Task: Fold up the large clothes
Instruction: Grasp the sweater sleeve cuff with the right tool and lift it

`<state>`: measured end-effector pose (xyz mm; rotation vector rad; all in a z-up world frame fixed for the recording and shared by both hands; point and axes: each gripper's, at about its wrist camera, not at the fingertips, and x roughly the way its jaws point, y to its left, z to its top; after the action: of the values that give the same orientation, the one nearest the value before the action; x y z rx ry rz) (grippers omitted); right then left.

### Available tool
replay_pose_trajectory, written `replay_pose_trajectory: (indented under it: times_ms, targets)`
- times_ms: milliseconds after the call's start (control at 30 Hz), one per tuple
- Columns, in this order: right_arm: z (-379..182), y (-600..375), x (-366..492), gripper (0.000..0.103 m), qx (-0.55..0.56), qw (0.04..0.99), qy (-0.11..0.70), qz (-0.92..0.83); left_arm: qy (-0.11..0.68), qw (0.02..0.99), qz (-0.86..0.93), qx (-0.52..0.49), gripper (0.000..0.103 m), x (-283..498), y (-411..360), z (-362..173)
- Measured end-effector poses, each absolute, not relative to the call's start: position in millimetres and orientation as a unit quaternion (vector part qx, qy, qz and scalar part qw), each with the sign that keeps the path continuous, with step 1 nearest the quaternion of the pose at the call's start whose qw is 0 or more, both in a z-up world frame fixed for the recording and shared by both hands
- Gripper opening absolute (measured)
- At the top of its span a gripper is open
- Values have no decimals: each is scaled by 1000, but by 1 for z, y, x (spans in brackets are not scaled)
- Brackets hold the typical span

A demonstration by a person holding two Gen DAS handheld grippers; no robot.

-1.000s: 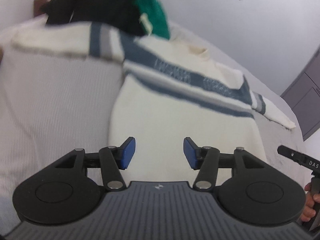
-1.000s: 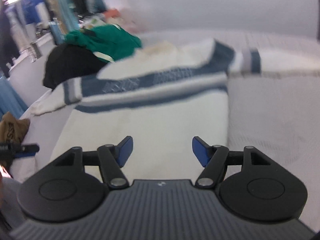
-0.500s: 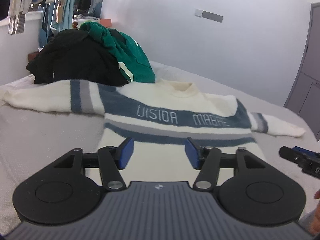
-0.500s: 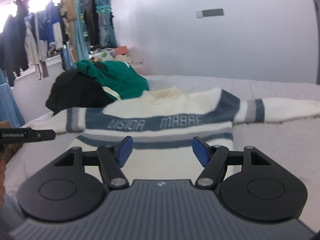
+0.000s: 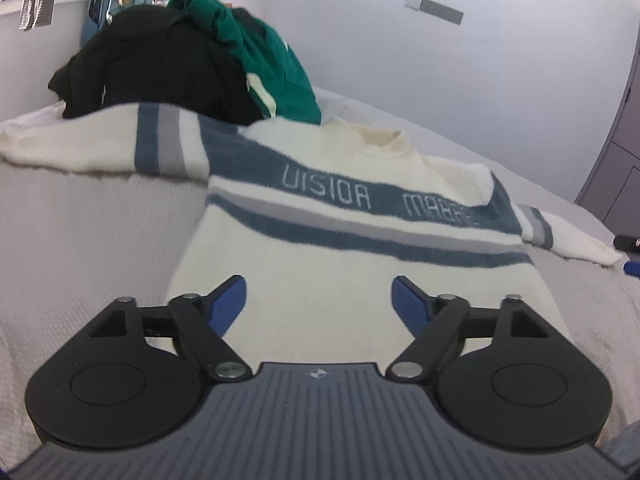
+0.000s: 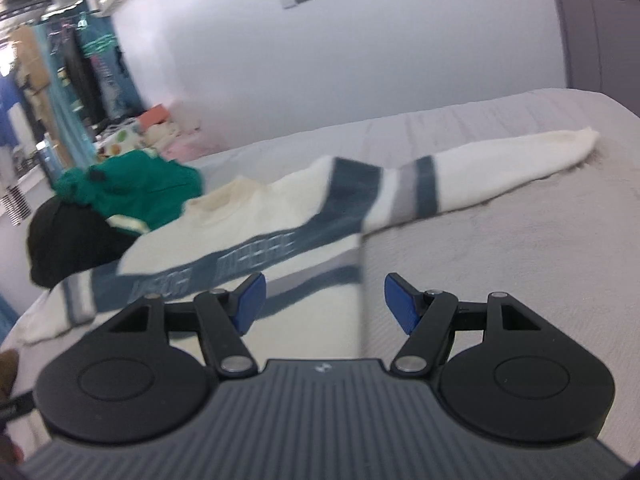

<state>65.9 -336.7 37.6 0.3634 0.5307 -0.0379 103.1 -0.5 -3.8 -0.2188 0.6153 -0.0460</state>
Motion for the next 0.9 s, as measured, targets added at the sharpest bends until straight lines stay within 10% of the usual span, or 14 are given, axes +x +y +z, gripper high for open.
replay_pose_trajectory:
  times_ms: [433,900]
  targets:
    - [-50,-486,168,88,339,905,243,-82,364,924,-23,-116,94,139,-8,-44]
    - [-103,-600,233,78,387,894,124,-189,385,918,16,-95,94,171,-26,-72]
